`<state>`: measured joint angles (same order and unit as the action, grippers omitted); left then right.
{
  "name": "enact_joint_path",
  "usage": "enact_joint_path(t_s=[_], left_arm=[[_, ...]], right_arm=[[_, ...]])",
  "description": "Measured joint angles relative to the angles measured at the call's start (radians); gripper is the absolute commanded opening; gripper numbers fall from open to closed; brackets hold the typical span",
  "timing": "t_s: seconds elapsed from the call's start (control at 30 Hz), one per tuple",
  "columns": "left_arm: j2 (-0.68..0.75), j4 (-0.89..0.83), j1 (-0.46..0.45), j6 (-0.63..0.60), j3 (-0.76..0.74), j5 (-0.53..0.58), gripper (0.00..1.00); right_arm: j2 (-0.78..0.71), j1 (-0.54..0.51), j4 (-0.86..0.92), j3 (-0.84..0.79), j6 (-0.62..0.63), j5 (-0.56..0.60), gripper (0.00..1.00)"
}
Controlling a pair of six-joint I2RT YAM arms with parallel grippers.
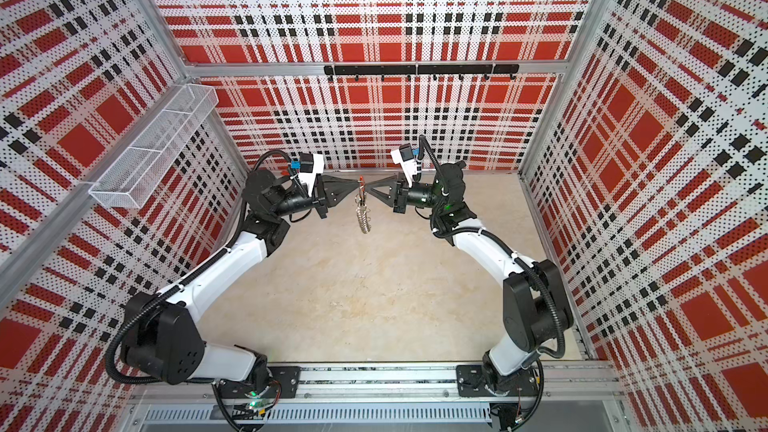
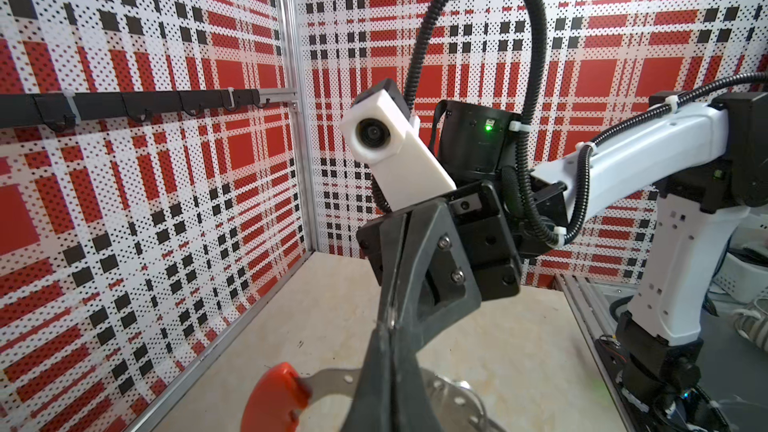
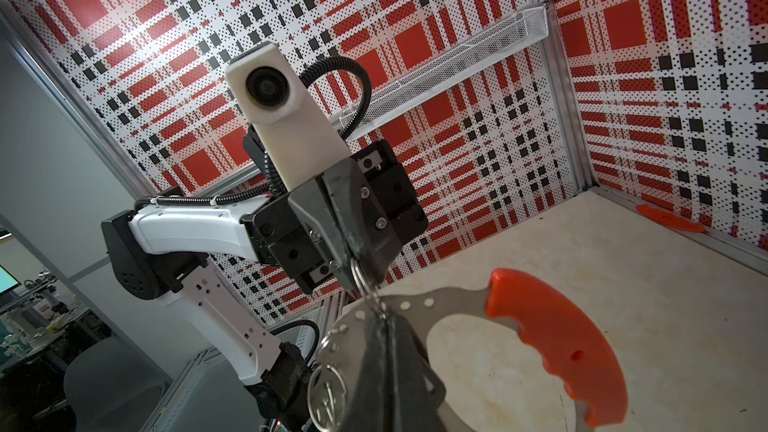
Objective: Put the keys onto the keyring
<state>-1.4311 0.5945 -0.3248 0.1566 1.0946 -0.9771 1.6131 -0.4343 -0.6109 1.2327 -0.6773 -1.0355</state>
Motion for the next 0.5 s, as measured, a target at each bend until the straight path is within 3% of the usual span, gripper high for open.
enact_joint_path(t_s=[0.2, 0.4, 0.5], left_arm=[[0.0, 0.082, -0.015, 0.03, -0.032, 0.04, 0.0], [-0.002, 0.247, -0.035, 0.114, -0.079, 0.064, 0.0], [-0.003, 0.307, -0.042, 0.154, -0.098, 0.065, 0.0]], right_arm=[[0.0, -0.008, 0.04, 0.012, 0.018, 0.005, 0.0], [0.0, -0.027, 0.058, 0.028, 0.025, 0.008, 0.22], [-0.003, -0.028, 0.08, 0.025, 0.028, 0.019, 0.28]])
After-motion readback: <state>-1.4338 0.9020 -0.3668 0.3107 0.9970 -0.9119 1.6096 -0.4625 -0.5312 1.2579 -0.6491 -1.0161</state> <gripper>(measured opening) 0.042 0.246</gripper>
